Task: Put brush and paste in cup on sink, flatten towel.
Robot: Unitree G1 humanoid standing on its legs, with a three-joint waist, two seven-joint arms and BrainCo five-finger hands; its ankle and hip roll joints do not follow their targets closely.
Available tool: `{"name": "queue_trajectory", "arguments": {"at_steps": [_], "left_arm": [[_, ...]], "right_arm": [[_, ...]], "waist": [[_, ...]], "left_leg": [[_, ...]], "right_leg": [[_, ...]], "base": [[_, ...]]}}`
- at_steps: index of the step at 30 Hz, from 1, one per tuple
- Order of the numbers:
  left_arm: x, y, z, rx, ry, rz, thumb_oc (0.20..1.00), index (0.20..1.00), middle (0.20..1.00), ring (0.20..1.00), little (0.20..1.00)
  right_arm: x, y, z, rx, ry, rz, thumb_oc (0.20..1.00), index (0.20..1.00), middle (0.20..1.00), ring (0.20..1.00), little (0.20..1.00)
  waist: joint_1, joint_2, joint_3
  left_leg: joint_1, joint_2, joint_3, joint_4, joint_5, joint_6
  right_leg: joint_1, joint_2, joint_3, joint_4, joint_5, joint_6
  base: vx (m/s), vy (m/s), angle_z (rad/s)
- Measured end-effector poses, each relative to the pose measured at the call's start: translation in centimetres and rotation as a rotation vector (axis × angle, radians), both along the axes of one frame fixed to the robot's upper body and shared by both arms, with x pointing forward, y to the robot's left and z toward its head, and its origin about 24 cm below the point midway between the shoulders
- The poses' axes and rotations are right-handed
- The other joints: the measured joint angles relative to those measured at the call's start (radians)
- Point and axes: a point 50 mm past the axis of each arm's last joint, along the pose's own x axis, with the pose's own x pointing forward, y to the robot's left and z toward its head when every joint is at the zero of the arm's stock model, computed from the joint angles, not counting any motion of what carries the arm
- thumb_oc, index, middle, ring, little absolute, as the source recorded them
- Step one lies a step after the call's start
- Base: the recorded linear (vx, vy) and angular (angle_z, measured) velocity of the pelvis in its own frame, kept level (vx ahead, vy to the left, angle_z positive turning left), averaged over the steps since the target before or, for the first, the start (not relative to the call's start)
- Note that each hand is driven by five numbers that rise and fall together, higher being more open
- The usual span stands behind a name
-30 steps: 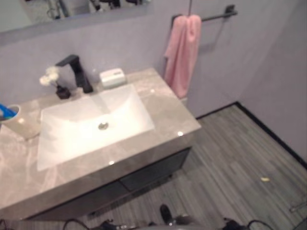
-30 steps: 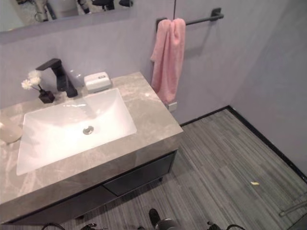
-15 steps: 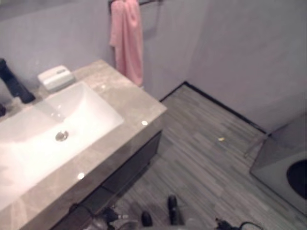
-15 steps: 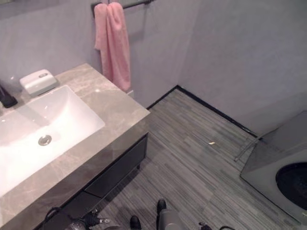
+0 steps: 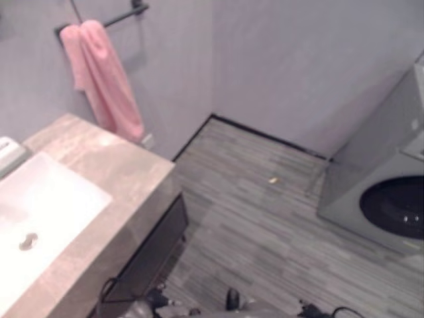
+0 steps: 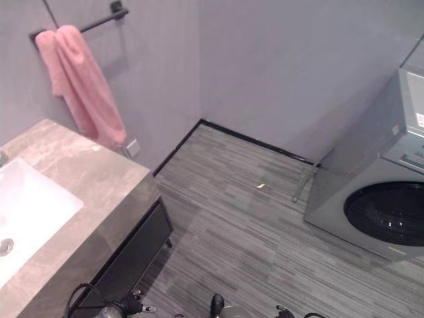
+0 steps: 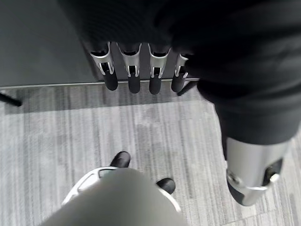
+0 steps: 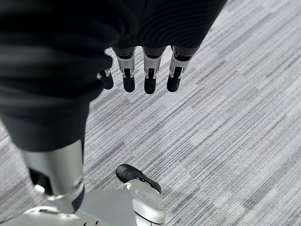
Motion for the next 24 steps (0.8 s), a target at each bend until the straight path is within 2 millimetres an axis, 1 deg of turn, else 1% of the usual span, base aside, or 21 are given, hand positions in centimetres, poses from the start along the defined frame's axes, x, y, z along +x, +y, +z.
{"name": "queue_trajectory", "arguments": {"at_steps": [2,3,5,6,7,8,9,10,11,12,13,14,15,16,17,18,19,20,21,22,24], "left_arm": [[0.7,-0.5,0.1,-0.010,-0.018,-0.004,1.000,1.000,1.000,1.000,1.000],[0.6,-0.5,0.1,-0.011,-0.014,0.000,1.000,1.000,1.000,1.000,1.000],[0.8,-0.5,0.1,-0.006,-0.017,0.023,1.000,1.000,1.000,1.000,1.000],[0.7,-0.6,0.1,-0.007,-0.014,0.031,1.000,1.000,1.000,1.000,1.000],[0.5,-0.7,0.0,-0.010,-0.008,0.041,1.000,1.000,1.000,1.000,1.000],[0.6,-0.6,0.0,-0.011,-0.011,0.062,1.000,1.000,1.000,1.000,1.000],[0.8,-0.3,0.1,-0.013,-0.018,0.101,1.000,1.000,1.000,1.000,1.000],[0.9,-0.1,0.1,-0.017,-0.024,0.130,1.000,1.000,1.000,1.000,1.000],[0.5,0.4,0.1,-0.014,-0.021,0.181,1.000,1.000,1.000,1.000,1.000],[0.9,0.8,0.3,-0.006,-0.039,0.200,1.000,1.000,1.000,1.000,1.000],[0.6,1.0,0.2,-0.002,-0.033,0.211,1.000,1.000,1.000,1.000,1.000],[0.9,1.1,0.3,-0.002,-0.037,0.219,1.000,1.000,1.000,1.000,1.000],[1.0,1.3,0.3,0.000,-0.036,0.231,1.000,1.000,1.000,1.000,1.000],[0.7,1.4,0.3,0.002,-0.025,0.238,1.000,1.000,1.000,1.000,1.000],[0.5,1.6,0.2,0.007,-0.019,0.246,1.000,1.000,1.000,1.000,1.000],[0.4,1.9,0.3,0.009,-0.019,0.262,1.000,1.000,1.000,1.000,1.000],[-0.1,2.3,0.2,0.016,-0.009,0.274,1.000,1.000,1.000,1.000,1.000],[-0.6,2.5,0.1,0.021,0.004,0.289,1.000,1.000,1.000,1.000,1.000],[-1.6,2.8,-0.1,0.030,0.030,0.302,1.000,1.000,1.000,1.000,1.000],[-2.4,3.0,-0.2,0.024,0.043,0.343,1.000,1.000,1.000,1.000,1.000],[-3.1,3.0,-0.4,0.020,0.061,0.358,1.000,1.000,1.000,1.000,1.000]], "right_arm": [[-0.6,-0.4,0.0,-0.008,0.014,-0.009,1.000,1.000,1.000,1.000,1.000],[-0.7,-0.4,0.0,-0.009,0.015,-0.015,1.000,1.000,1.000,1.000,1.000],[-1.2,-0.6,-0.1,-0.011,0.035,-0.033,1.000,1.000,1.000,1.000,1.000],[-1.2,-0.6,0.0,-0.011,0.033,-0.043,1.000,1.000,1.000,1.000,1.000],[-1.2,-0.9,0.0,-0.018,0.029,-0.048,1.000,1.000,1.000,1.000,1.000],[-1.1,-0.8,0.0,-0.020,0.027,-0.047,1.000,1.000,1.000,1.000,1.000],[-0.9,-0.7,0.0,-0.018,0.021,-0.046,1.000,1.000,1.000,1.000,1.000],[-1.0,-0.9,0.0,-0.022,0.024,-0.047,1.000,1.000,1.000,1.000,1.000],[-1.0,-0.9,0.1,-0.028,0.021,-0.048,1.000,1.000,1.000,1.000,1.000],[-1.2,-0.9,0.0,-0.033,0.029,-0.043,1.000,1.000,1.000,1.000,1.000],[-0.8,-0.8,0.1,-0.032,0.019,-0.035,1.000,1.000,1.000,1.000,1.000],[-0.6,-0.8,0.1,-0.033,0.015,-0.016,1.000,1.000,1.000,1.000,1.000],[-0.7,-0.7,0.0,-0.032,0.017,-0.016,1.000,1.000,1.000,1.000,1.000],[-0.9,-0.7,0.0,-0.033,0.027,-0.019,1.000,1.000,1.000,1.000,1.000],[-1.2,-0.8,0.0,-0.034,0.034,-0.021,1.000,1.000,1.000,1.000,1.000],[-1.1,-0.8,0.0,-0.035,0.033,-0.019,1.000,1.000,1.000,1.000,1.000],[-0.7,-1.0,0.1,-0.040,0.026,-0.017,1.000,1.000,1.000,1.000,1.000],[-0.3,-1.1,0.2,-0.045,0.020,-0.014,1.000,1.000,1.000,1.000,1.000],[0.6,-1.2,0.3,-0.049,0.004,-0.010,1.000,1.000,1.000,1.000,1.000],[1.4,-1.1,0.5,-0.049,-0.013,-0.005,1.000,1.000,1.000,1.000,1.000],[1.8,-1.1,0.5,-0.048,-0.021,-0.003,1.000,1.000,1.000,1.000,1.000]], "waist": [[-0.003,0.010,-0.007],[-0.004,0.015,-0.008],[0.002,-0.001,-0.004],[0.001,-0.001,-0.005],[0.003,-0.002,-0.005],[0.004,-0.009,-0.002],[0.010,-0.021,0.005],[0.013,-0.028,0.007],[0.020,-0.030,0.010],[0.038,-0.030,0.009],[0.047,-0.033,0.007],[0.049,-0.041,0.010],[0.045,-0.049,0.012],[0.042,-0.052,0.014],[0.041,-0.060,0.018],[0.043,-0.072,0.022],[0.050,-0.074,0.027],[0.058,-0.077,0.029],[0.064,-0.074,0.035],[0.067,-0.068,0.048],[0.073,-0.058,0.051]], "left_leg": [[0.001,0.009,-0.018,0.018,-0.004,-0.002],[-0.006,0.021,-0.024,0.048,-0.016,-0.021],[-0.028,0.038,-0.042,0.155,-0.036,-0.040],[-0.036,0.042,-0.053,0.183,-0.042,-0.046],[-0.042,0.053,-0.061,0.215,-0.042,-0.062],[-0.083,0.065,-0.071,0.302,-0.053,-0.081],[-0.120,0.080,-0.074,0.397,-0.046,-0.101],[-0.150,0.095,-0.086,0.464,-0.040,-0.110],[-0.193,0.098,-0.133,0.566,-0.032,-0.124],[-0.230,0.106,-0.192,0.630,-0.039,-0.129],[-0.239,0.092,-0.219,0.621,-0.039,-0.128],[-0.255,0.053,-0.287,0.584,-0.040,-0.127],[-0.276,0.023,-0.317,0.534,-0.038,-0.122],[-0.288,0.010,-0.322,0.498,-0.036,-0.120],[-0.297,-0.015,-0.323,0.425,-0.035,-0.118],[-0.294,-0.053,-0.365,0.314,-0.028,-0.113],[-0.296,-0.083,-0.384,0.240,-0.011,-0.095],[-0.287,-0.102,-0.428,0.152,0.010,-0.092],[-0.298,-0.116,-0.432,0.117,0.031,-0.083],[-0.297,-0.123,-0.438,0.026,0.082,-0.084],[-0.308,-0.125,-0.435,-0.022,0.111,-0.082]], "right_leg": [[0.018,0.008,0.004,-0.015,0.002,-0.002],[0.022,0.017,0.005,-0.015,-0.006,-0.004],[0.051,0.021,0.032,-0.032,-0.009,-0.017],[0.059,0.019,0.038,-0.035,-0.008,-0.017],[0.060,0.028,0.046,-0.037,-0.010,-0.031],[0.066,0.026,0.049,-0.047,-0.010,-0.046],[0.079,0.030,0.058,-0.059,-0.007,-0.056],[0.086,0.036,0.063,-0.065,-0.003,-0.074],[0.093,0.052,0.085,-0.064,0.007,-0.099],[0.093,0.061,0.106,-0.060,0.006,-0.109],[0.091,0.064,0.117,-0.063,0.005,-0.110],[0.089,0.063,0.124,-0.064,0.004,-0.116],[0.086,0.060,0.115,-0.078,0.015,-0.137],[0.090,0.062,0.111,-0.084,0.017,-0.138],[0.091,0.063,0.110,-0.093,0.023,-0.134],[0.089,0.060,0.126,-0.097,0.029,-0.126],[0.091,0.063,0.139,-0.103,0.032,-0.119],[0.089,0.070,0.165,-0.102,0.036,-0.115],[0.099,0.080,0.182,-0.109,0.034,-0.115],[0.118,0.097,0.204,-0.110,0.024,-0.121],[0.134,0.117,0.215,-0.111,0.012,-0.128]], "base": [[0.10,-0.298,-0.06],[0.12,-0.379,-0.07],[0.08,-0.254,-0.17],[0.05,-0.184,-0.16],[0.08,-0.298,-0.06],[0.07,-0.364,-0.12],[0.08,-0.348,-0.12],[0.05,-0.232,-0.19],[0.04,-0.081,-0.49],[0.03,-0.058,-0.59],[0.06,-0.099,-0.70],[0.06,-0.097,-0.34],[0.11,-0.096,-0.11],[0.12,-0.065,0.14],[0.23,-0.089,0.11],[0.17,-0.057,-0.06],[0.21,-0.073,-0.38],[0.24,-0.049,-0.57],[0.35,-0.055,-0.67],[0.37,-0.026,-0.50],[0.36,0.022,-0.38]]}}
